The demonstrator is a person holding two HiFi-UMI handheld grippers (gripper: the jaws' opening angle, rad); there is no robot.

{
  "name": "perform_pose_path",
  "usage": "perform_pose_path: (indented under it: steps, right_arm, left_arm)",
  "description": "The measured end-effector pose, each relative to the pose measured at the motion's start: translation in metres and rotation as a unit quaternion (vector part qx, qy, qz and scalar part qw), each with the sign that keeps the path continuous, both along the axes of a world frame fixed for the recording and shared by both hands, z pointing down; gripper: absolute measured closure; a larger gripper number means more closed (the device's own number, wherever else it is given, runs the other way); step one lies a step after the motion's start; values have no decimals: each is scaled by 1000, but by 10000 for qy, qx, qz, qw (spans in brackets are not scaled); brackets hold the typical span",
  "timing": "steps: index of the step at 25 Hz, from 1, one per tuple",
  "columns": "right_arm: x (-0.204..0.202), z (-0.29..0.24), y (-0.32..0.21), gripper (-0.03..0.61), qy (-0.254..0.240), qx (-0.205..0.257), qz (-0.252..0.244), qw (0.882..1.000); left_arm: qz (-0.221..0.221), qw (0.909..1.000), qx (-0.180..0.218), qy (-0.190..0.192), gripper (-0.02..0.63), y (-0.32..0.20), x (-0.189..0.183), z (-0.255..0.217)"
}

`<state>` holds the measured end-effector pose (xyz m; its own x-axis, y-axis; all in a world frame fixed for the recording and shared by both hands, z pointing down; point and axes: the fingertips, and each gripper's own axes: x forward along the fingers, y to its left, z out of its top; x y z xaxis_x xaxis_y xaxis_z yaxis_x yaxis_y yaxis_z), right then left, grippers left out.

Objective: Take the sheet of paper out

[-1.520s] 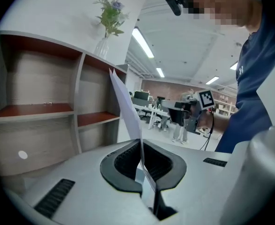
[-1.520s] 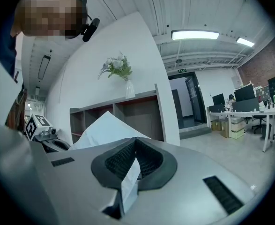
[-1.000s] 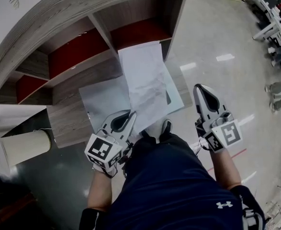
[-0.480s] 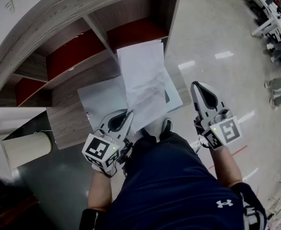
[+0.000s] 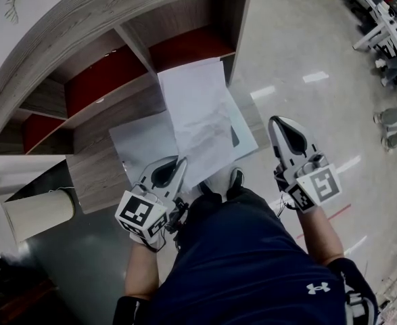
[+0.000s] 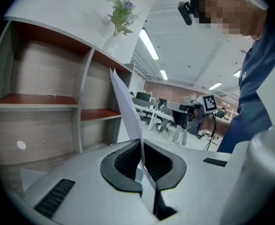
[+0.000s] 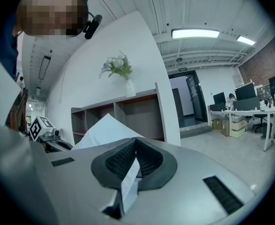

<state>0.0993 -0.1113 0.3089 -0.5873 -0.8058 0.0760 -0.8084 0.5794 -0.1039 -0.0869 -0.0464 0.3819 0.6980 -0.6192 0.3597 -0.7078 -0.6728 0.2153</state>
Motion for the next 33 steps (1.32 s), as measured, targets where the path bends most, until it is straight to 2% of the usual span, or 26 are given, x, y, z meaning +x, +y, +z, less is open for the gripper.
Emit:
perform_pose_path:
  steps: [33]
  right_arm:
    - [1,5,-4,566,-25,-3,16,10000]
  left_arm:
    - [-26,10000,2,-89,598,-3,-2,5]
